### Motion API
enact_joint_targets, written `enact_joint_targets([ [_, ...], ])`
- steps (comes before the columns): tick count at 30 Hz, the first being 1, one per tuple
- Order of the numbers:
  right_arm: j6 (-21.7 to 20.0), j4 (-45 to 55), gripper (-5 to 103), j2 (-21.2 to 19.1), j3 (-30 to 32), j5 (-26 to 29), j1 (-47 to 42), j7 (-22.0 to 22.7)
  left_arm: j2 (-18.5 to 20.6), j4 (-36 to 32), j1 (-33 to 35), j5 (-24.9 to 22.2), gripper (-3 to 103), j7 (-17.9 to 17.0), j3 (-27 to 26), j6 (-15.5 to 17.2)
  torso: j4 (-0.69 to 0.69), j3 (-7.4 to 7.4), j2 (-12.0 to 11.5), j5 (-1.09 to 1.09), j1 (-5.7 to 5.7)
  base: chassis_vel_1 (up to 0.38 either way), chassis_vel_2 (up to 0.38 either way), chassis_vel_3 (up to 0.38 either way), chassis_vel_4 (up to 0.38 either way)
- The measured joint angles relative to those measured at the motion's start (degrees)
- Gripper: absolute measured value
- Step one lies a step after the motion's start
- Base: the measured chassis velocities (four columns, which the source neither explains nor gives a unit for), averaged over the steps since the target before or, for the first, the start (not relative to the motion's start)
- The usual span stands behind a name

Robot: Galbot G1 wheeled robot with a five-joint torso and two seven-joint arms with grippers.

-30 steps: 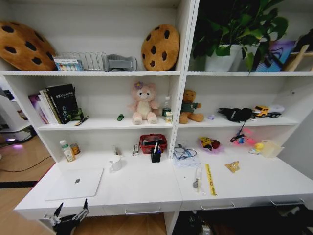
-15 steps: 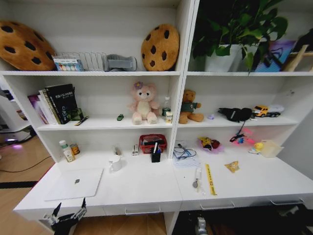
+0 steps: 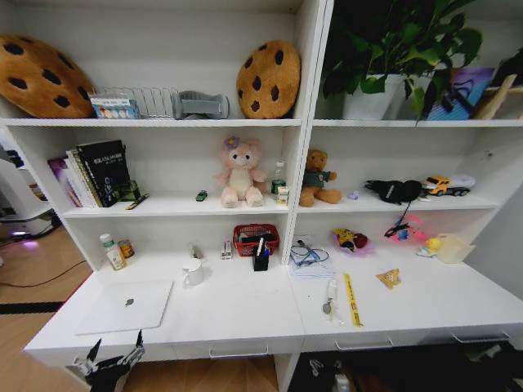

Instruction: Organize the objects on the table.

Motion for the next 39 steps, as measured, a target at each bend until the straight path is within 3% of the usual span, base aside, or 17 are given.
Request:
enact_joint_targets([
  [2,0.1,0.4,99,-0.2,0.3,-0.1,-0.6,-0.1,0.0,0.0,0.0,0.0,100,0.0,0.0,0.0,0.0,0.0,0.0,0.0,0.0,0.0,0.0,0.0,0.0],
  [4,0.6,6.4,100,-1.6,5.0,-1.5,-8.2,-1.4,0.0,0.1,-0.2,0.0,100,0.0,0.1,0.0,-0.06,0.0,0.0,0.0,0.0,0.0,0.0,0.0,0.0],
  [8,1.6,12.6,100,-2.0,10.6,-3.1,-15.3,-2.8,0.0,0.2,-0.4,0.0,100,0.0,0.4,0.0,-0.02,-0.01,0.0,0.01,-0.01,0.0,0.0,0.0,0.0],
  [10,3.2,19.6,100,-2.0,16.7,-5.9,-23.5,-4.0,0.2,0.2,-0.6,0.1,100,0.0,0.7,0.0,0.01,-0.01,0.0,0.02,-0.01,0.0,0.0,0.0,0.0],
  [11,5.1,30.1,100,-1.5,23.3,-8.8,-33.3,-5.3,0.5,0.3,-0.9,0.2,100,0.1,0.9,0.0,-0.05,0.0,0.0,0.0,-0.01,0.0,0.0,0.0,0.0],
  [12,5.1,30.1,100,-1.5,23.3,-8.8,-33.3,-5.3,0.5,0.3,-0.9,0.2,100,0.1,0.9,0.0,-0.05,0.0,0.0,0.0,-0.01,0.0,0.0,0.0,0.0],
  [15,6.7,44.9,100,-0.3,31.9,-10.6,-42.6,-5.7,0.9,0.7,-1.6,0.2,100,0.2,1.4,0.0,-0.01,0.0,0.0,0.0,-0.01,0.0,0.0,0.0,0.0],
  [22,3.8,58.8,100,-0.7,39.8,-5.8,-45.3,-5.4,1.4,0.8,-2.3,0.3,100,0.4,2.2,0.0,0.01,0.0,0.0,0.0,-0.01,0.0,0.0,0.0,0.0],
  [26,-1.8,65.4,100,-2.7,44.0,-2.5,-42.4,-5.3,1.9,0.5,-2.3,-0.2,100,0.4,1.8,0.1,0.0,0.01,0.0,0.01,0.0,0.0,0.0,0.0,0.0],
  [29,-3.4,66.7,100,-3.6,44.8,-1.9,-41.2,-5.0,1.9,0.4,-2.3,-0.4,100,0.4,1.5,0.0,-0.01,0.01,0.0,0.01,0.0,0.0,0.0,0.0,0.0],
  [35,-10.4,73.1,100,-9.5,48.4,1.1,-33.2,-2.9,1.4,0.1,-2.5,-0.9,100,0.4,1.1,-0.3,0.02,0.02,0.0,0.01,0.01,0.0,0.0,0.0,0.0],
  [39,-12.4,74.6,100,-10.1,48.6,1.9,-32.7,-2.3,1.1,0.2,-2.5,-1.0,100,0.5,1.0,-0.7,-0.02,0.02,0.0,0.01,0.01,0.0,0.0,0.0,0.0],
])
